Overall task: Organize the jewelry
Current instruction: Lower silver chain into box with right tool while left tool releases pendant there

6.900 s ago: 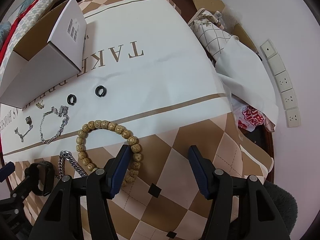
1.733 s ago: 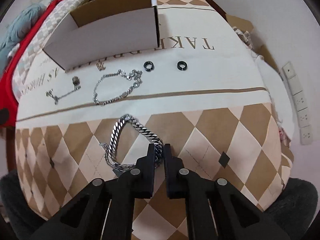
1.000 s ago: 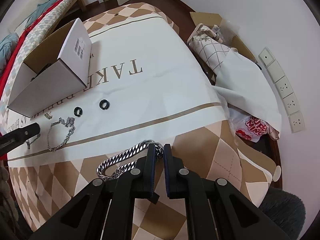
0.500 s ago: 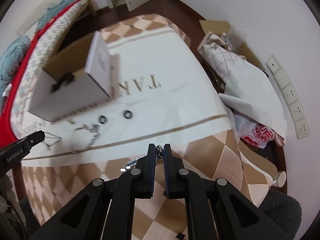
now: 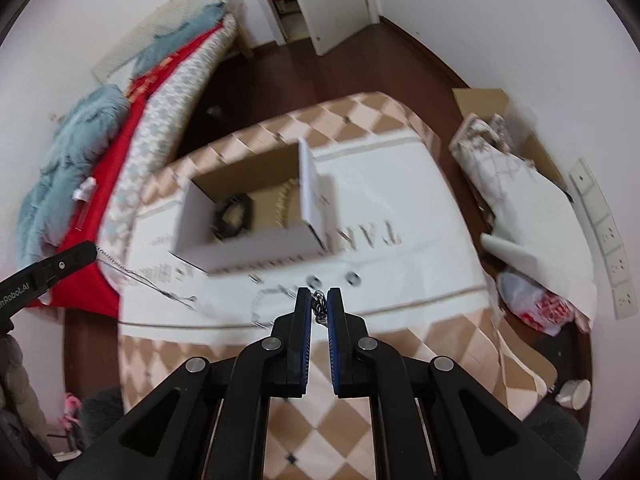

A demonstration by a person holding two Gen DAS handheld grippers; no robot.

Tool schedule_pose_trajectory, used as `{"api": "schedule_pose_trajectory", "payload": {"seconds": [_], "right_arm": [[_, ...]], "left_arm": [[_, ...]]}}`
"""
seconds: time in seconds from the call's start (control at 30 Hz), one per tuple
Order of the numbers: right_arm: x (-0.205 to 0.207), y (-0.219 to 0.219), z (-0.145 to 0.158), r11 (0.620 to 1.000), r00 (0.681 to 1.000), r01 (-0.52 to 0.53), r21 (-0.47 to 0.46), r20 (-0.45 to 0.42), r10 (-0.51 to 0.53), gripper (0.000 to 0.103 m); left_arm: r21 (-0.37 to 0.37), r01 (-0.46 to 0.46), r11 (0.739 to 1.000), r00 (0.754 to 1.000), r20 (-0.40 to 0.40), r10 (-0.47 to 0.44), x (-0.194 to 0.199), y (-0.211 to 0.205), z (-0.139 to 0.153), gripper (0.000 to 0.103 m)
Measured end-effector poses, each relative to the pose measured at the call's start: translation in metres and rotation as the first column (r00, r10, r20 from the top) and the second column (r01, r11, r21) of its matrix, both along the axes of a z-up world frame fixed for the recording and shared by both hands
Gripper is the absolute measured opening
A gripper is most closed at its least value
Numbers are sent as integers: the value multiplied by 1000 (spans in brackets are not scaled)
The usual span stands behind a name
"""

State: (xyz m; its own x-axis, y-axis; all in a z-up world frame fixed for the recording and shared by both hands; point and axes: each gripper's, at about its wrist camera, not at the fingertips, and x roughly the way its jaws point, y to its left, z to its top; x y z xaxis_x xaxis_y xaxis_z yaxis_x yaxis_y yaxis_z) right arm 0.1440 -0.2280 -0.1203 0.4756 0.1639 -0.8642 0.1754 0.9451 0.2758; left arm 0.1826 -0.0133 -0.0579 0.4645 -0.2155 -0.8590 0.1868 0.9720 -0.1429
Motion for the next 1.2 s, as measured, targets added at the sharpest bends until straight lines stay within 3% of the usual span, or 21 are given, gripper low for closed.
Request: {"api": "schedule_pose_trajectory", "payload": {"seconds": [0.2,0.37,0.6,0.77,0.87,1.0,1.2], "right_arm": [[33,10,47,998,995,-55,18,85,53,8],[68,24,63,995,989,-104,-12,107,105,8],[121,30,26,989,990,-142,46,7,141,8],[148,37,-11,983,982,-174,56,-70,178,8],[160,43,-25,979,976,-190,69,-93,196,1],[171,46,-26,978,976,-195,70,-86,200,0],[175,35,-20,986,984,-159,60,-75,163,0]], "left_arm": [[-22,33,999,996,85,-31,25,-9,49,8],[-24,42,999,995,96,-40,49,-12,57,8],[10,46,999,999,9,-47,83,-14,13,8],[-17,39,999,996,-79,-41,97,-12,-27,8],[-49,36,998,991,-123,-41,104,-10,-43,8],[-109,24,994,988,-151,-40,109,-9,-45,8],[-182,50,982,994,-90,-67,113,-15,-8,8]]}}
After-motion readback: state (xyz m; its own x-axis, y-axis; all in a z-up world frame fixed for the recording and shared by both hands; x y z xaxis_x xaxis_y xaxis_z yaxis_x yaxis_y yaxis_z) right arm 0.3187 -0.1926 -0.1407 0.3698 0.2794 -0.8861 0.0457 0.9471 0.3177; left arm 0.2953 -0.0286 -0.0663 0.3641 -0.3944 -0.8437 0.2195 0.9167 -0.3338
